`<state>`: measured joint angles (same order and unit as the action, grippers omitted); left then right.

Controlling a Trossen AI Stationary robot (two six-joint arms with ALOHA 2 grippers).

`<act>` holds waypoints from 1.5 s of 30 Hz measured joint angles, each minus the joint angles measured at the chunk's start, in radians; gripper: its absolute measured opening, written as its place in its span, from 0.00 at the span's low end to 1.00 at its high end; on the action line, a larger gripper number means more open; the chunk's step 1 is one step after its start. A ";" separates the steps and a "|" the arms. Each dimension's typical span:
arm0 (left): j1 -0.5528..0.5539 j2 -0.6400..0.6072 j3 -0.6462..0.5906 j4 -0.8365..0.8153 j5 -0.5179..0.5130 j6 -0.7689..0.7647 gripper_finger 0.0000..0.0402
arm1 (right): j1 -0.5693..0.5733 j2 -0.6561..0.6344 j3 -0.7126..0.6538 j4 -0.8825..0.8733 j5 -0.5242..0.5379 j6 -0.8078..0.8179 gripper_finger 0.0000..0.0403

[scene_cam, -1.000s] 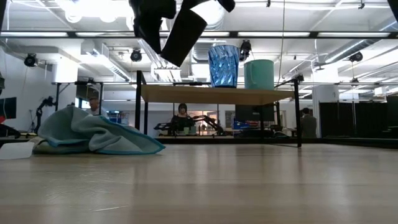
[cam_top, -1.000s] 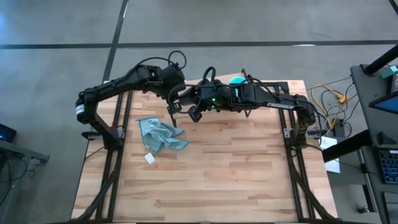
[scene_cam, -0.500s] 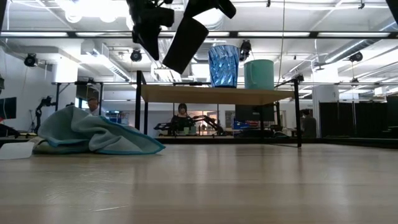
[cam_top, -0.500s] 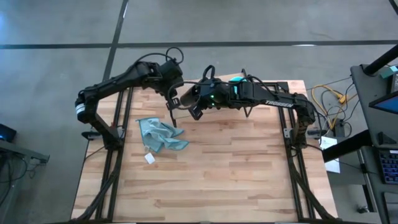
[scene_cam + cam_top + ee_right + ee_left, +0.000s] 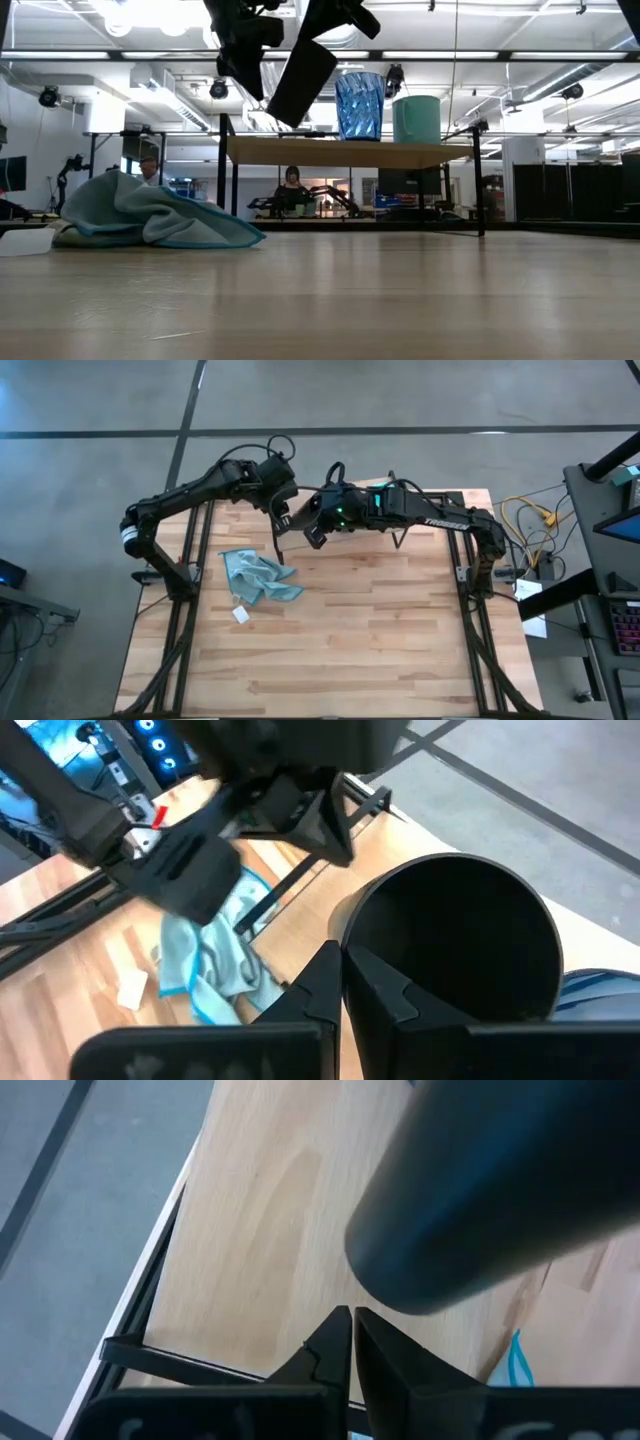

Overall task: Stack small to large cups/mugs on shelf
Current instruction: Put the black cup on the shelf

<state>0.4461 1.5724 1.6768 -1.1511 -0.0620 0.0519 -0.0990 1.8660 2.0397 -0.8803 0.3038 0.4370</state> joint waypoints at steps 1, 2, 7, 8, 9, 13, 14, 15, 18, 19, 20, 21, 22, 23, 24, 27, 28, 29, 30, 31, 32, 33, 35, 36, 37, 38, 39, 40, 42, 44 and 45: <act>0.000 0.001 0.000 0.002 0.000 0.000 0.01 | -0.005 0.000 -0.001 0.000 0.000 0.000 0.02; 0.000 0.003 0.000 0.006 0.001 0.000 0.01 | -0.008 0.001 -0.002 -0.001 0.000 -0.001 0.02; 0.011 0.012 0.000 0.042 0.002 0.006 0.01 | -0.028 0.001 -0.005 0.008 -0.028 -0.034 0.02; 0.015 0.011 0.000 0.054 0.002 0.006 0.01 | -0.031 0.001 -0.008 0.013 -0.037 -0.037 0.02; 0.020 0.011 0.000 0.059 0.002 0.006 0.01 | -0.034 0.001 -0.011 0.017 -0.044 -0.037 0.02; 0.041 0.011 0.000 0.057 0.002 0.005 0.01 | -0.035 0.001 -0.014 0.031 -0.051 -0.038 0.02; 0.046 0.011 0.000 0.056 0.002 0.005 0.01 | -0.035 0.001 -0.014 0.031 -0.051 -0.038 0.02; 0.049 0.011 0.000 0.054 0.003 0.005 0.01 | -0.035 0.001 -0.015 0.031 -0.053 -0.037 0.02; 0.052 0.011 0.000 0.052 0.003 0.006 0.01 | -0.035 0.001 -0.022 0.032 -0.055 -0.037 0.02; 0.052 0.011 0.000 0.052 0.004 0.006 0.01 | -0.035 0.001 -0.024 0.033 -0.061 -0.037 0.02; 0.052 0.011 0.000 0.052 0.005 0.006 0.01 | -0.038 0.001 -0.028 0.034 -0.069 -0.038 0.02; 0.052 0.011 0.000 0.052 0.005 0.006 0.01 | -0.039 0.001 -0.032 0.036 -0.076 -0.037 0.02; 0.052 0.011 0.000 0.052 0.006 0.006 0.01 | -0.039 0.001 -0.037 0.037 -0.076 -0.038 0.02; 0.052 0.011 0.000 0.052 0.009 0.006 0.01 | -0.039 0.001 -0.043 0.040 -0.077 -0.038 0.02; 0.052 0.011 0.000 0.052 0.017 0.005 0.01 | -0.039 0.001 -0.051 0.050 -0.077 -0.038 0.02; 0.052 0.011 -0.014 0.054 0.054 0.004 0.01 | -0.039 0.001 -0.056 0.068 -0.077 -0.041 0.02; 0.052 0.011 -0.023 0.054 0.056 0.002 0.01 | -0.040 0.001 -0.057 0.072 -0.077 -0.044 0.02; 0.052 0.011 -0.034 0.055 0.057 -0.003 0.01 | -0.041 0.001 -0.057 0.076 -0.077 -0.045 0.02; 0.051 0.011 -0.048 0.056 0.057 -0.016 0.01 | -0.043 0.001 -0.057 0.076 -0.077 -0.045 0.02; 0.051 0.010 -0.064 0.059 0.058 -0.019 0.01 | -0.044 0.001 -0.058 0.076 -0.077 -0.045 0.02; 0.051 0.009 -0.079 0.062 0.059 -0.020 0.01 | -0.046 0.001 -0.058 0.076 -0.077 -0.046 0.02; 0.051 0.009 -0.094 0.064 0.060 -0.020 0.01 | -0.047 0.001 -0.058 0.077 -0.077 -0.046 0.02; 0.050 0.008 -0.123 0.085 0.060 -0.021 0.01 | -0.050 0.001 -0.058 0.078 -0.077 -0.048 0.02; 0.050 0.008 -0.139 0.095 0.061 -0.023 0.01 | -0.051 0.001 -0.058 0.079 -0.077 -0.048 0.02; 0.050 0.007 -0.152 0.104 0.062 -0.030 0.01 | -0.051 0.001 -0.058 0.080 -0.076 -0.048 0.02; 0.049 0.007 -0.164 0.112 0.064 -0.043 0.01 | -0.052 0.001 -0.058 0.079 -0.077 -0.049 0.02; 0.049 0.007 -0.175 0.125 0.066 -0.046 0.01 | -0.052 0.001 -0.058 0.078 -0.077 -0.049 0.02; 0.049 0.006 -0.185 0.141 0.068 -0.047 0.01 | -0.052 0.001 -0.060 0.079 -0.077 -0.049 0.02; 0.049 0.002 -0.197 0.159 0.068 -0.049 0.01 | -0.052 0.001 -0.063 0.078 -0.078 -0.049 0.02; 0.049 -0.001 -0.198 0.160 0.068 -0.049 0.01 | -0.052 0.001 -0.066 0.073 -0.079 -0.049 0.02; 0.049 -0.004 -0.198 0.162 0.068 -0.049 0.01 | -0.052 0.001 -0.068 0.070 -0.079 -0.052 0.02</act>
<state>0.4953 1.5689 1.4788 -0.9888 0.0063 0.0029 -0.1513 1.8671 1.9718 -0.8104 0.2245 0.3846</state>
